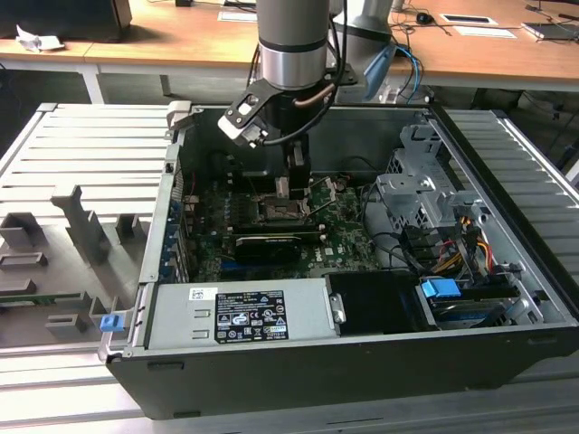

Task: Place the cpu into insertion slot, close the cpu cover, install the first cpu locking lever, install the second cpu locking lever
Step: 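Place the cpu into insertion slot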

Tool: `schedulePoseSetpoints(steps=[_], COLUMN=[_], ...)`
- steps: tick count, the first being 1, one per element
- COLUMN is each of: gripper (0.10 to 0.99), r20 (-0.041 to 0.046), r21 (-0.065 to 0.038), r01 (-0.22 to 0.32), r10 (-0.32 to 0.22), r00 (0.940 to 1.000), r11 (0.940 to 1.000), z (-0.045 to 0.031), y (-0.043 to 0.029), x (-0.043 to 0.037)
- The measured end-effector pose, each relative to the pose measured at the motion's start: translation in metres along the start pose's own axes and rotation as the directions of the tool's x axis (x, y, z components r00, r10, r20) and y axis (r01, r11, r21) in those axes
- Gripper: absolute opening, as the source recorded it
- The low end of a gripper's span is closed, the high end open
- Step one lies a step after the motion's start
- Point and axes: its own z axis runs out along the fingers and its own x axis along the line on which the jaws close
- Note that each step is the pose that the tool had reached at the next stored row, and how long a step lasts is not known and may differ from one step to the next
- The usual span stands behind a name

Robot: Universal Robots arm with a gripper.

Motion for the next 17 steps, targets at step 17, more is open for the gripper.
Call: schedulePoseSetpoints(steps=[17], gripper=[0.525], r20=[-0.0019], r21=[0.000], r01=[0.022], r10=[-0.022], r00=[0.9998], r11=[0.9998], z=[0.0330], y=[-0.0113], x=[0.0128])
